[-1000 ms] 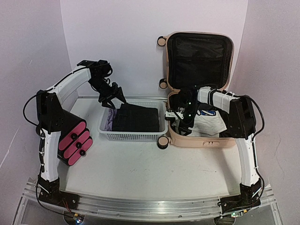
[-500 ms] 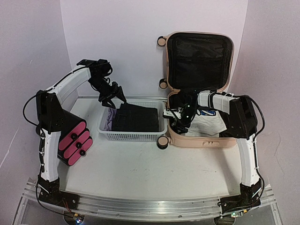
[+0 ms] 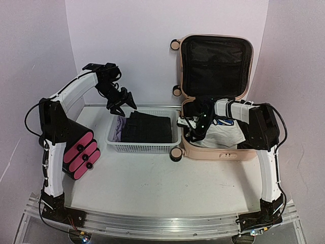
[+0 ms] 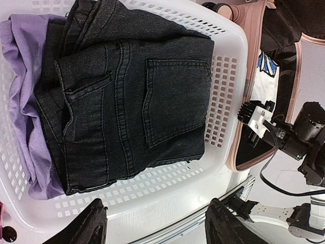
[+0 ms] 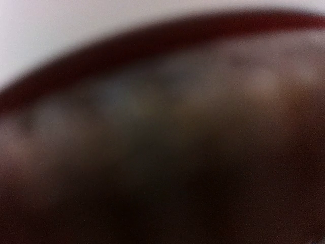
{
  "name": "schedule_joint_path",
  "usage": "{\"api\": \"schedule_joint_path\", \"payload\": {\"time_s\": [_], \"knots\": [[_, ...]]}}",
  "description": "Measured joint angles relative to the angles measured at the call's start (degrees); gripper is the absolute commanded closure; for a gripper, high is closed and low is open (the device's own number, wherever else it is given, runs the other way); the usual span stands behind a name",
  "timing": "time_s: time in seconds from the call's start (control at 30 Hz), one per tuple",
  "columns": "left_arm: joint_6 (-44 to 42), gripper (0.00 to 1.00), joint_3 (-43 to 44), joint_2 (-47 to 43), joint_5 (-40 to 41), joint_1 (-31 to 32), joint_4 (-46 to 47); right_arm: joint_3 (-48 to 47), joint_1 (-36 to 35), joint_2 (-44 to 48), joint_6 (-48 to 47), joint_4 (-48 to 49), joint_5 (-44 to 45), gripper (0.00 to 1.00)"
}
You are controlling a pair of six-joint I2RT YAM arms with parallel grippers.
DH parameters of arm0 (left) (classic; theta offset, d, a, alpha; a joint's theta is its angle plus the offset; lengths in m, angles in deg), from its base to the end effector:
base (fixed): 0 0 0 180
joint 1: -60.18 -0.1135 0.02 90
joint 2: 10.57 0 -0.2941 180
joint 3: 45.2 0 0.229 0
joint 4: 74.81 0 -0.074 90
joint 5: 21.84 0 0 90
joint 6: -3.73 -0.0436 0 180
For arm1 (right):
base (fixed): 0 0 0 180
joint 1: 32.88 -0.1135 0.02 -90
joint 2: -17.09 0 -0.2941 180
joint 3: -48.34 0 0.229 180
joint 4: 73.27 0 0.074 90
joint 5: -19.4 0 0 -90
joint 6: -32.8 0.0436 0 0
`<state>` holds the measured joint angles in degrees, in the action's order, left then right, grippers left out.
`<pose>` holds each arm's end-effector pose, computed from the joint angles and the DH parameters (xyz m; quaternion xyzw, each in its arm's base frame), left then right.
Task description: Open, take out, and arrange the luggage
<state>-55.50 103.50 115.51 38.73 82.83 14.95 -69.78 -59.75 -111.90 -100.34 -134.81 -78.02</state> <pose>0.4045 -0.1920 0.3357 -0.0180 0.9499 -0.3070 0.0557 0.4126 0.2154 0.1872 -0.5738 0.8021 0.0417 0.1601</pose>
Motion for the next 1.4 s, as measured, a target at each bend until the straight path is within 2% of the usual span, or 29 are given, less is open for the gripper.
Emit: {"api": "schedule_joint_path", "payload": {"time_s": [0.23,0.37,0.8,1.03,1.2,1.4], "knots": [[0.8,0.33,0.0,0.0,0.0,0.0,0.0,1.2,1.3,0.8,2.5,1.9,-1.5,0.83],[0.9,0.33,0.0,0.0,0.0,0.0,0.0,2.3,2.6,1.4,4.3,3.0,-3.1,1.0],[1.9,0.32,0.0,0.0,-0.6,0.0,0.0,4.1,7.3,5.6,12.7,3.3,-9.6,1.0],[5.9,0.31,0.8,0.3,-3.3,-0.1,0.2,4.2,9.8,8.9,19.2,3.3,-13.1,1.0],[13.8,0.26,1.1,1.1,-8.2,-0.4,3.5,4.2,10.6,11.0,23.1,3.3,-15.1,1.0],[31.5,0.15,-2.1,1.2,-13.8,-0.3,9.8,4.2,10.6,13.3,27.1,3.3,-17.8,1.0]]}}
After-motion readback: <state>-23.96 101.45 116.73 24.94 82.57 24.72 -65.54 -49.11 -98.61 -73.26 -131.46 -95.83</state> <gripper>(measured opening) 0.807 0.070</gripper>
